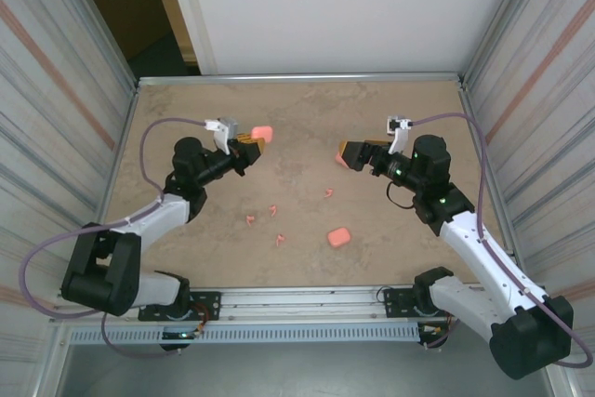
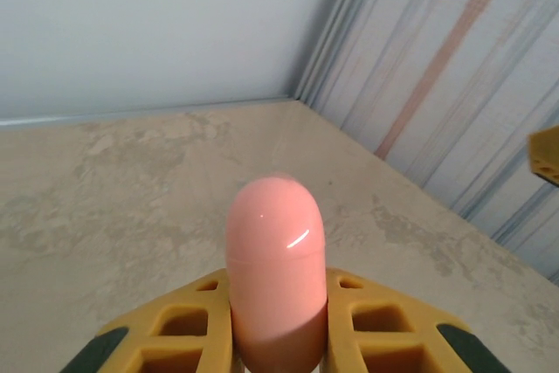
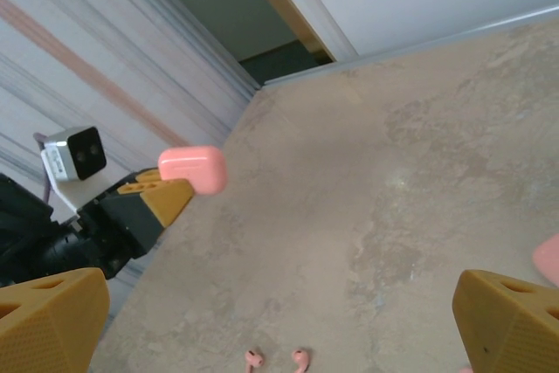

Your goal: Insert the wireless bluetooth earbuds into the charging case

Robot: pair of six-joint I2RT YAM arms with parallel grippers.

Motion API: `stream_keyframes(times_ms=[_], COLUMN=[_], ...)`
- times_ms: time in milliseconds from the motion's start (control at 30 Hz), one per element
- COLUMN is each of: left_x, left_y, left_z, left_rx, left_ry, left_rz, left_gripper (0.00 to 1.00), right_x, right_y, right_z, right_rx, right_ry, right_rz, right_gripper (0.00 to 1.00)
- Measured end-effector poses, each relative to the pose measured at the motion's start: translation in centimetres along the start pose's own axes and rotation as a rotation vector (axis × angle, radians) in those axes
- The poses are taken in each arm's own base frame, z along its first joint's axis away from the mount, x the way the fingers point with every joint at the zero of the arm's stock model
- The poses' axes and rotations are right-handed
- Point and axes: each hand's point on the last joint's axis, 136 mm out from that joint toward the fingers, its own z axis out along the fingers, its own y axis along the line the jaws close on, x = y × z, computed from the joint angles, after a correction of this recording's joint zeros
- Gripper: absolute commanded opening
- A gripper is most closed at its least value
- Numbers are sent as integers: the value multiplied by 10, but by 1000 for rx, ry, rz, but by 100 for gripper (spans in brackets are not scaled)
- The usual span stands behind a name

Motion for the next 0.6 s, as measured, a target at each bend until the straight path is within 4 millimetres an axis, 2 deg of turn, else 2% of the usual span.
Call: stream_keyframes(times_ms=[300, 600], left_x=[11, 45], left_y=[42, 66], left_z=[7, 24], left_rx=[-88, -113], left_ry=[73, 194], left_rz=[-75, -168], left_gripper=[0, 0], right_x=[2, 7], right_y=[-8, -17], right_z=[0, 3], right_rx=[38, 71], right_ry=[4, 20], right_rz=[9, 18], right_gripper=[100, 100])
